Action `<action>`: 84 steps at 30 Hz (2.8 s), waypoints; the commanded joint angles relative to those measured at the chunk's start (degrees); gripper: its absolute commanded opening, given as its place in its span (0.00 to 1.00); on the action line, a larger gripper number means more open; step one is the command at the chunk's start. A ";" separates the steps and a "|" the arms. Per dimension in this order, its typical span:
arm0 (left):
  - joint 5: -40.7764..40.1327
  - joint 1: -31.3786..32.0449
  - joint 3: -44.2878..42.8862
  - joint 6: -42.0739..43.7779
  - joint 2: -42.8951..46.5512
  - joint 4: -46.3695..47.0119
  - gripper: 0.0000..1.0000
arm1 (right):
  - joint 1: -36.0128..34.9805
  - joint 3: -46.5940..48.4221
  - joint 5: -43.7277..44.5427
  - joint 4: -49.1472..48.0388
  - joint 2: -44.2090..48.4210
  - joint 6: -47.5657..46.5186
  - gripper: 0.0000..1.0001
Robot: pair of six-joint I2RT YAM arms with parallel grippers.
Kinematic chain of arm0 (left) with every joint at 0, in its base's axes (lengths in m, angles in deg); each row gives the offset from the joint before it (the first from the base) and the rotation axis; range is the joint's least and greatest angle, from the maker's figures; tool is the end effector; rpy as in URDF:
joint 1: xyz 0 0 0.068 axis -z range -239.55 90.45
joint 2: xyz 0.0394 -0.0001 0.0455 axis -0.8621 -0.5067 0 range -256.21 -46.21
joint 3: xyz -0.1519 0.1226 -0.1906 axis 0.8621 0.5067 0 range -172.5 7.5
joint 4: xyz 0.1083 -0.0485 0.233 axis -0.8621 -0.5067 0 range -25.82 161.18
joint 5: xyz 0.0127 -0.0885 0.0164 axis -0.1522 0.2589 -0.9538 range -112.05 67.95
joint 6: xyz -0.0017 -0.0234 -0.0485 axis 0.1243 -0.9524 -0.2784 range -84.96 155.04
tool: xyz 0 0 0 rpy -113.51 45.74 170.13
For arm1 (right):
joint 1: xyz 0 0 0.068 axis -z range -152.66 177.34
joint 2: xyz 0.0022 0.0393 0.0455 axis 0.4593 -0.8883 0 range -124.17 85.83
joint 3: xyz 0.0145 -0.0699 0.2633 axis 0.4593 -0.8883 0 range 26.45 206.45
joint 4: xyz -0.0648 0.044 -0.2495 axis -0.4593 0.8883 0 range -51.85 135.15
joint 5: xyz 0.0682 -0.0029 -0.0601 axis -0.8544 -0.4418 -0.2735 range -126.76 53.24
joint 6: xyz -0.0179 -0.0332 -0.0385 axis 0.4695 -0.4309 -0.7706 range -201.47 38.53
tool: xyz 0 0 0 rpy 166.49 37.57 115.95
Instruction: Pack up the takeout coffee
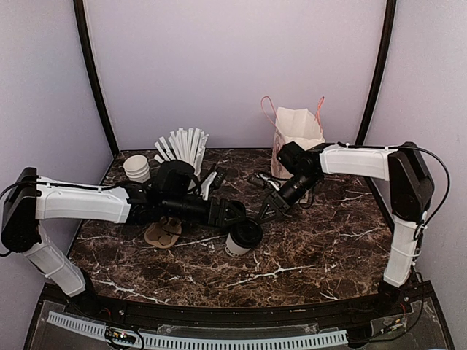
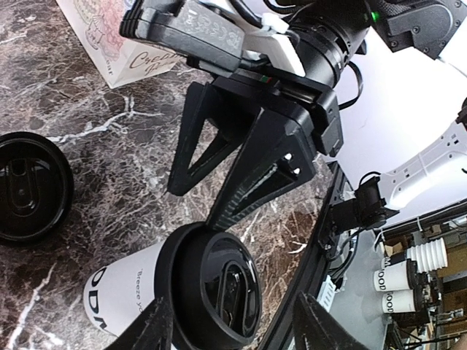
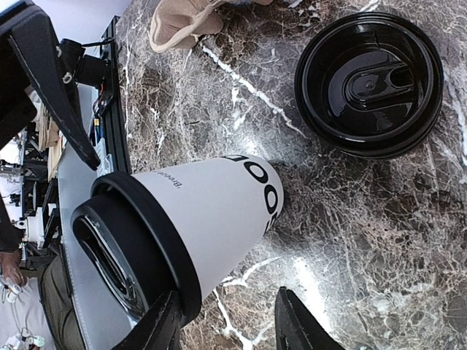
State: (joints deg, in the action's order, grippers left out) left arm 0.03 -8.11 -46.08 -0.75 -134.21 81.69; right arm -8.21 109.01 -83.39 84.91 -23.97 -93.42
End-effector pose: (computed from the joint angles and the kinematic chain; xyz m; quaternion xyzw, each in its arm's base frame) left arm 0.2043 -0.2778 0.2450 0.2155 0.8009 -0.4854 0.2767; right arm 0.2956 0.2432 0.2085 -0.4167 0.8102 0.4098 0.0449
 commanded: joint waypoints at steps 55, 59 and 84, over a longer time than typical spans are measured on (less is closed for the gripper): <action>-6.42 -5.11 -5.49 -0.19 5.71 -38.15 0.50 | -6.83 -10.97 1.48 -7.06 8.96 -3.33 0.60; -10.50 -5.12 -7.15 2.88 7.52 -42.11 0.59 | -8.76 -9.66 1.61 -8.26 7.58 -0.83 0.60; -1.32 -7.57 -6.90 14.53 2.03 -33.20 0.35 | -11.60 -3.31 -11.76 -17.87 -4.22 17.65 0.59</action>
State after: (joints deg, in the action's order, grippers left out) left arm -3.73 -15.37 -54.63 13.82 -132.25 47.50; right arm -19.40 104.97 -92.79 67.84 -27.56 -76.74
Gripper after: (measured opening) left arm 0.389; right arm 0.583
